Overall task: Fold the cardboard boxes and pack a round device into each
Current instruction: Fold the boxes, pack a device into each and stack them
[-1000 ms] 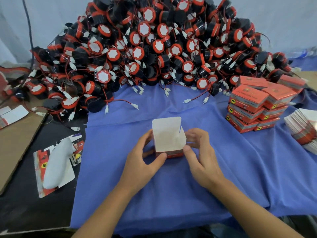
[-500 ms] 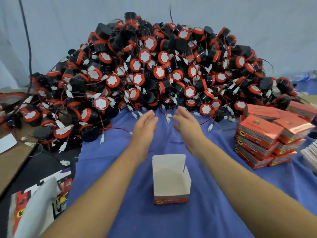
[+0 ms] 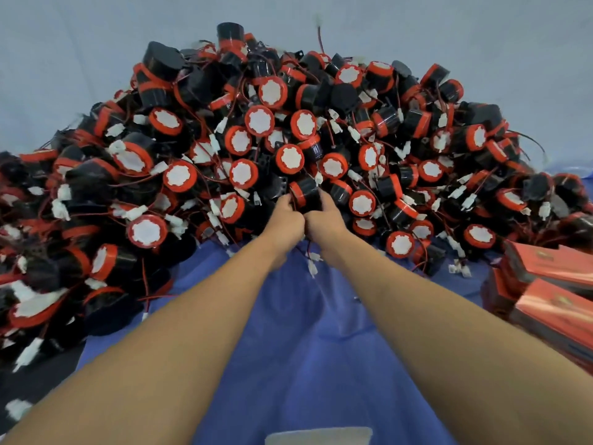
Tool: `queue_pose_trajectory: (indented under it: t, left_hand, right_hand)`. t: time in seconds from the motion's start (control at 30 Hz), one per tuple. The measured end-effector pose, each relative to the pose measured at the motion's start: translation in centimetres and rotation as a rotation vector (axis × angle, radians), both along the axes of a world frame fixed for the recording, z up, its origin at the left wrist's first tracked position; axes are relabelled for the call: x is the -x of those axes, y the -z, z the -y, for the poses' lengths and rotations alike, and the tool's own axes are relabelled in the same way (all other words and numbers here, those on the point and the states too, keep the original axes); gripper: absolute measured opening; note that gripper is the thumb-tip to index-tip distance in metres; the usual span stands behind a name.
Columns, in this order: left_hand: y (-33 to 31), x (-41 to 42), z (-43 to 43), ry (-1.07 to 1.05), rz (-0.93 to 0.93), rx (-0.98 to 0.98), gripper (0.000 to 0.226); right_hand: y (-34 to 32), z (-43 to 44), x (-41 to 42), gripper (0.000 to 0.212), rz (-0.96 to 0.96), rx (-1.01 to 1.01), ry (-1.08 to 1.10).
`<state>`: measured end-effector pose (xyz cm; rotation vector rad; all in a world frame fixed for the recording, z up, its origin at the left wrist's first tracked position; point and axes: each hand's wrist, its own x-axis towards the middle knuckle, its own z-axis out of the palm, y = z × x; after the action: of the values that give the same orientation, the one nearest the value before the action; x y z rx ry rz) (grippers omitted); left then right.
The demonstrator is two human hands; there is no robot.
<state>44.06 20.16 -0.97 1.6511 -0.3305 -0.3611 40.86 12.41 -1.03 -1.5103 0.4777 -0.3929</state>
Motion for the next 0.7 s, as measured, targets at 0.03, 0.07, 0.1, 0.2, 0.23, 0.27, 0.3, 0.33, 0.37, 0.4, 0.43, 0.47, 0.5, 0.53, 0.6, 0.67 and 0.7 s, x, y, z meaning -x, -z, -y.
queue_pose_trajectory:
  t: [0.03, 0.07, 0.1, 0.2, 0.23, 0.27, 0.3, 0.33, 0.37, 0.4, 0.43, 0.47, 0.5, 0.53, 0.6, 0.67, 0.7]
  left_hand:
    - [0.2, 0.1, 0.1, -0.004, 0.006, 0.011, 0.046]
    - [0.4, 0.2, 0.1, -0.012, 0.012, 0.024, 0.051]
    - [0.6, 0.4, 0.1, -0.025, 0.013, 0.043, 0.053]
    - [0.8, 1.7, -0.4, -0.062, 0.018, 0.069, 0.051]
    - [0.8, 2.3, -0.7, -0.063, 0.026, 0.060, 0.050]
    - [0.7, 3.0, -1.0, -0.059, 0.032, 0.046, 0.049]
    - [0.7, 3.8, -1.5, -0.050, 0.038, 0.021, 0.047]
    - [0.7, 4.5, -2.0, -0.041, 0.048, -0.009, 0.045]
    - [0.7, 5.4, -2.5, -0.030, 0.061, -0.037, 0.043]
    - [0.7, 6.3, -3.1, -0.014, 0.077, -0.059, 0.040]
    - [0.7, 7.2, -3.6, 0.003, 0.099, -0.084, 0.035]
    - [0.8, 8.1, -4.2, 0.018, 0.123, -0.114, 0.030]
    - [0.8, 8.9, -4.8, 0.034, 0.148, -0.148, 0.026]
    - [1.0, 9.8, -5.4, 0.055, 0.172, -0.177, 0.024]
    - [1.6, 11.4, -6.6, 0.107, 0.223, -0.218, 0.024]
    - [2.4, 12.8, -8.1, 0.149, 0.275, -0.278, 0.026]
    - [2.8, 13.3, -8.8, 0.153, 0.309, -0.320, 0.026]
  right_hand:
    - [0.5, 0.2, 0.0, 0.074, 0.016, 0.037, 0.011]
    - [1.0, 0.3, 0.2, 0.070, 0.026, 0.073, 0.021]
    - [1.4, 0.2, 0.6, 0.065, 0.030, 0.109, 0.028]
    - [2.4, -0.6, 2.5, 0.049, 0.032, 0.148, 0.056]
    - [2.7, -0.8, 3.3, 0.045, 0.045, 0.121, 0.076]
    - [2.9, -1.0, 4.0, 0.042, 0.069, 0.084, 0.089]
    - [3.1, -1.3, 4.9, 0.040, 0.089, 0.057, 0.102]
    - [3.3, -1.4, 5.7, 0.040, 0.106, 0.049, 0.117]
    - [3.3, -1.5, 6.5, 0.040, 0.113, 0.045, 0.126]
    - [3.4, -1.7, 7.4, 0.040, 0.116, 0.035, 0.131]
    - [3.4, -1.9, 8.3, 0.041, 0.117, 0.019, 0.134]
    - [3.4, -2.2, 9.3, 0.042, 0.118, 0.001, 0.138]
    - [3.4, -2.5, 10.2, 0.043, 0.114, 0.000, 0.148]
    - [3.5, -2.7, 11.2, 0.045, 0.100, 0.018, 0.160]
    - [3.8, -3.2, 13.3, 0.045, 0.024, 0.085, 0.172]
    - [4.2, -3.8, 15.5, 0.043, -0.060, 0.125, 0.146]
    - [4.4, -4.1, 16.4, 0.041, -0.092, 0.121, 0.131]
